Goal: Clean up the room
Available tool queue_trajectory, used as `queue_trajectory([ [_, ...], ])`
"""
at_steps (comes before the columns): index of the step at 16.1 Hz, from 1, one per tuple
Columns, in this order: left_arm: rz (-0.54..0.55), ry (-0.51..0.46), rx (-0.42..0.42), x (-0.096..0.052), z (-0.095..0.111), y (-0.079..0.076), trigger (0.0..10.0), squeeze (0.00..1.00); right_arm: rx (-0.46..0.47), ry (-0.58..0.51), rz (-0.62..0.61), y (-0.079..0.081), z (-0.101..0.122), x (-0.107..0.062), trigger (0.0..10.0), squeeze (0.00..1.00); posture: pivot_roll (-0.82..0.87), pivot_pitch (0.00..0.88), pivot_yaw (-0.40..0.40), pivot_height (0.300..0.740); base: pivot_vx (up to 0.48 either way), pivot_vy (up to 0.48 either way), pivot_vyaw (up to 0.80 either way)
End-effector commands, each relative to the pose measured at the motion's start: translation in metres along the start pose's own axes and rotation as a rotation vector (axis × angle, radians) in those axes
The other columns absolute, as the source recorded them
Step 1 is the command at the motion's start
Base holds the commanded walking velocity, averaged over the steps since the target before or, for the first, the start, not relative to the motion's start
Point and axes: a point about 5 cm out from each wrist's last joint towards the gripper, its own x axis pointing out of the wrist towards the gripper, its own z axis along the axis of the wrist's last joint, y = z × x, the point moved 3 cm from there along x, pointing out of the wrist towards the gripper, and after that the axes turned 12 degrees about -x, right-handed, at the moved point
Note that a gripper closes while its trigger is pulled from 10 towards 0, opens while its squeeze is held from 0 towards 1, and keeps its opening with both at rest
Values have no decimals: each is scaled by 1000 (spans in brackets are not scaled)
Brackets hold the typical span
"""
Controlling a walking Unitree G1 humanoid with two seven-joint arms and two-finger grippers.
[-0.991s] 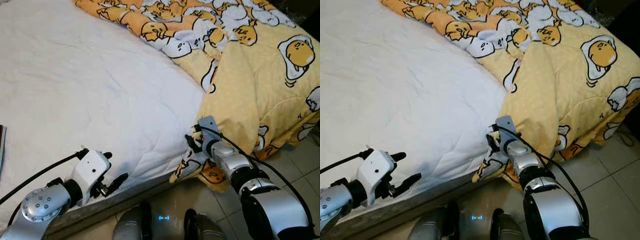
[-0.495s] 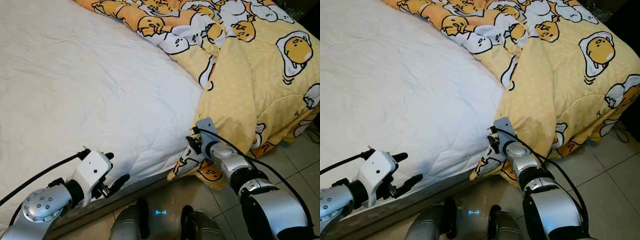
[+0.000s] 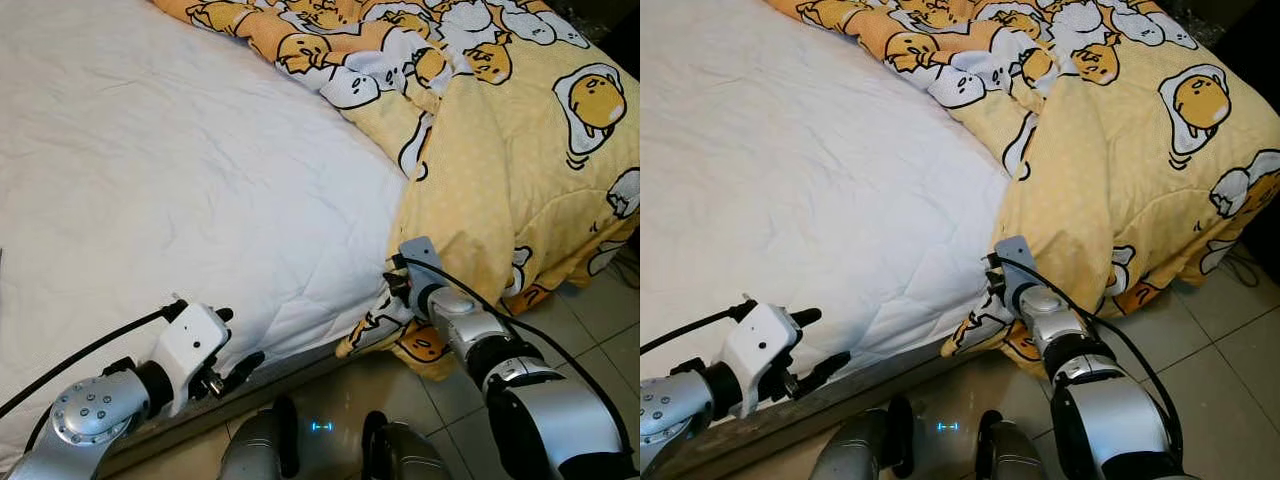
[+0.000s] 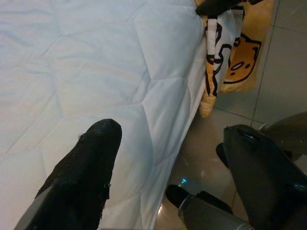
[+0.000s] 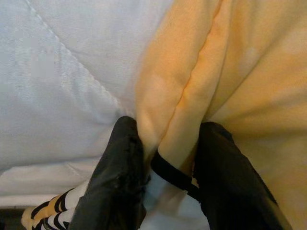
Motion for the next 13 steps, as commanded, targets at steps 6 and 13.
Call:
queue_trajectory([
  [6, -11, 2, -21, 10, -5, -3, 10000, 0, 28, -16, 40, -8, -14, -6, 0, 0, 141, 227, 27, 740, 0, 0, 0],
  [13, -33, -4, -11, 20, -4, -2, 10000, 0, -104, -286, 634, 35, -27, -44, 0, 0, 119, 188, 58, 740, 0, 0, 0],
])
